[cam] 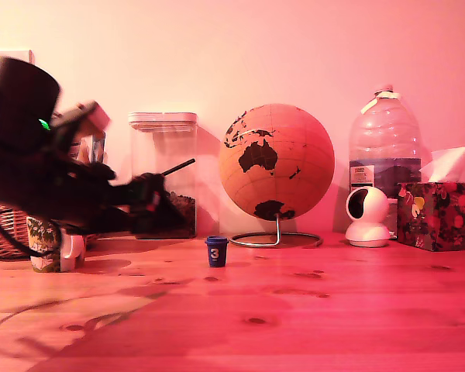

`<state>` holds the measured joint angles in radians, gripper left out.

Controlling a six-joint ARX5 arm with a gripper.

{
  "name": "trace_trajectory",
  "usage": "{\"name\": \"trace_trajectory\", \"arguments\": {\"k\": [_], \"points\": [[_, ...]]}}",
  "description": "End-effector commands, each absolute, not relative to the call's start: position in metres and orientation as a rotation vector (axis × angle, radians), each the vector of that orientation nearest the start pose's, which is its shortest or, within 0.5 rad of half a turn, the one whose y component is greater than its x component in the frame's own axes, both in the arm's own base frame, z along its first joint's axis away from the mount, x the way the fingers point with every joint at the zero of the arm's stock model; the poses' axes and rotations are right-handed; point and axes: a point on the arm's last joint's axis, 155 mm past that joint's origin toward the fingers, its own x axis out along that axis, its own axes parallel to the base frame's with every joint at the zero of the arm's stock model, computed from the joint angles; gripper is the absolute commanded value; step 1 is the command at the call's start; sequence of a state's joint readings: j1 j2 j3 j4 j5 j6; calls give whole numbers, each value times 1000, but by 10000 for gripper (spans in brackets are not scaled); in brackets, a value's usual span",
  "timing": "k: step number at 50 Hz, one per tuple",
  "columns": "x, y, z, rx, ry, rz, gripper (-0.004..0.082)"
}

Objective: Pick up the coffee capsules from the table one by one and drop them inside the nearest coffee cup

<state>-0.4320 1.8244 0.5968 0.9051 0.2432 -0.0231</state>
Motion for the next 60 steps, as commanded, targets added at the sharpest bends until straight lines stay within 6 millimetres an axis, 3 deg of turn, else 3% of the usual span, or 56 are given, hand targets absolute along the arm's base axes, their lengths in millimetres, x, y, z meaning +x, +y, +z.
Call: {"name": "trace_trajectory", "arguments": {"k": [1,11,24,47,60], "points": [[401,-236,62,51,334,-680,791],[413,-241,49,52,353,-678,791],[429,-252,51,87,317,-702,791],[451,-269,32,101,348,-744,791],[463,-280,20,96,421,-774,791]]}}
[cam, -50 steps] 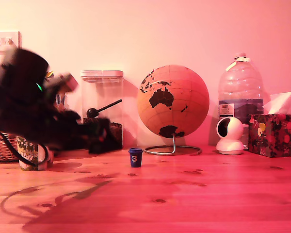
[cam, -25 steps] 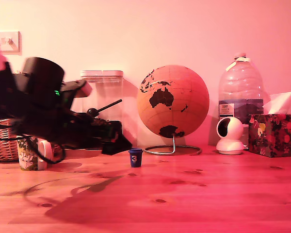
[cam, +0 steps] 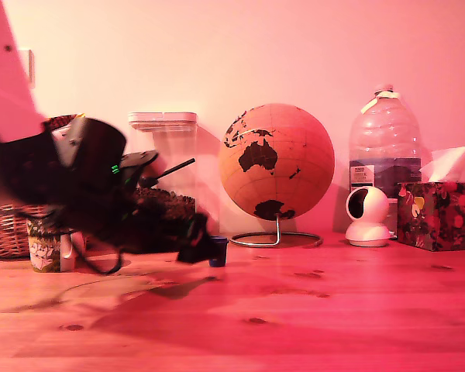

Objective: Pick up the coffee capsules from the table one by one and drop them inside the nearest coffee cup

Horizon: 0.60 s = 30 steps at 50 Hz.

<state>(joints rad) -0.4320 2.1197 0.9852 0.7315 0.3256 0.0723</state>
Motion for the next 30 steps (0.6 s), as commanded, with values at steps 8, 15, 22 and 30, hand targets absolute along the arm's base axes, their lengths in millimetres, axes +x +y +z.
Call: {"name": "trace_trajectory", "arguments": {"k": [8,15,22,30], "points": [[469,-283,20,96,425,-773,791],[473,-285,21,96,433,-773,790],[478,-288,16,96,456,-777,790],[481,-294,6,89,486,-795,790]]}}
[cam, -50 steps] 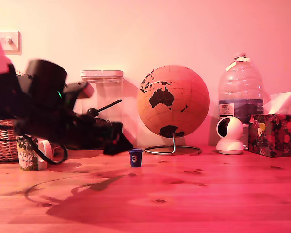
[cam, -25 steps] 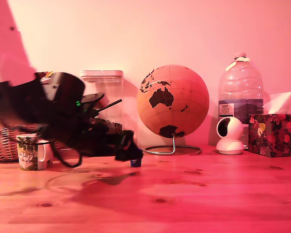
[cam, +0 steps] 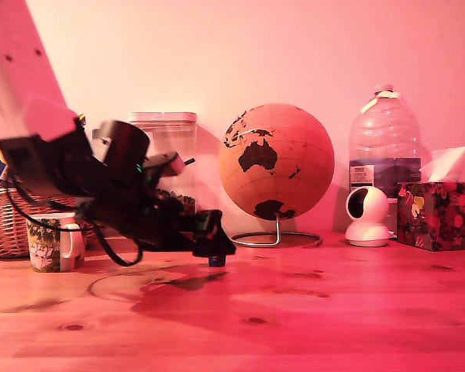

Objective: Pick up the coffee capsules from the table one by one and drop them inside the nearest coffee cup

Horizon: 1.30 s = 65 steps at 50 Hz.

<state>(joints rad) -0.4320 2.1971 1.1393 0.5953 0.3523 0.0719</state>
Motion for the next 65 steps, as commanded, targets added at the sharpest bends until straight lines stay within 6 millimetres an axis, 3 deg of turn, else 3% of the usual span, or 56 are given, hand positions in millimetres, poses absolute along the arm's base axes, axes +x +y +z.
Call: {"name": "trace_trajectory", "arguments": {"k": [1,31,45,59,65], "points": [[481,-294,5,89,488,-795,790],[497,-302,21,72,457,-794,778],[497,-308,-3,58,522,-809,778],[501,-312,2,52,510,-799,775],[501,-311,0,55,520,-794,688]]}}
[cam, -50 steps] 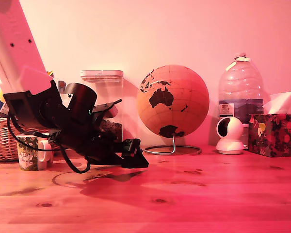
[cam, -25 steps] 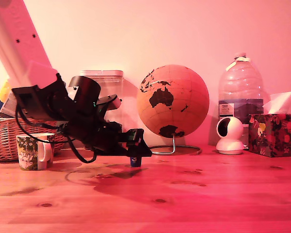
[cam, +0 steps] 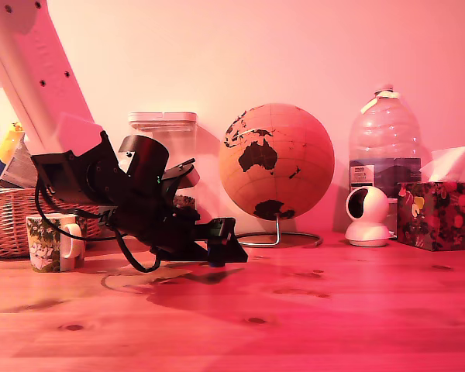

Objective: Pick up the coffee capsules from the table one by one and drop them inside the nearest coffee cup

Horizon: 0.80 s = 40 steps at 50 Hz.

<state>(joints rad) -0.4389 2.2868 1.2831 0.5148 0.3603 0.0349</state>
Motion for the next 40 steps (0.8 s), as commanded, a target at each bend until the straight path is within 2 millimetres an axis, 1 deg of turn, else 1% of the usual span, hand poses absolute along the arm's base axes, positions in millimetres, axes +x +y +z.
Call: {"name": "trace_trajectory", "arguments": {"k": [1,6,9,12,20,25,33,36,40], "points": [[501,-310,-1,55,523,-794,667],[500,-310,-1,56,524,-794,546],[500,-310,-1,56,524,-794,492],[501,-310,-1,75,516,-800,460],[501,-309,-1,79,514,-798,412],[502,-308,-2,78,516,-797,342],[503,-304,-2,76,521,-791,193],[503,-304,0,76,521,-790,161],[503,-303,6,74,521,-792,146]]}}
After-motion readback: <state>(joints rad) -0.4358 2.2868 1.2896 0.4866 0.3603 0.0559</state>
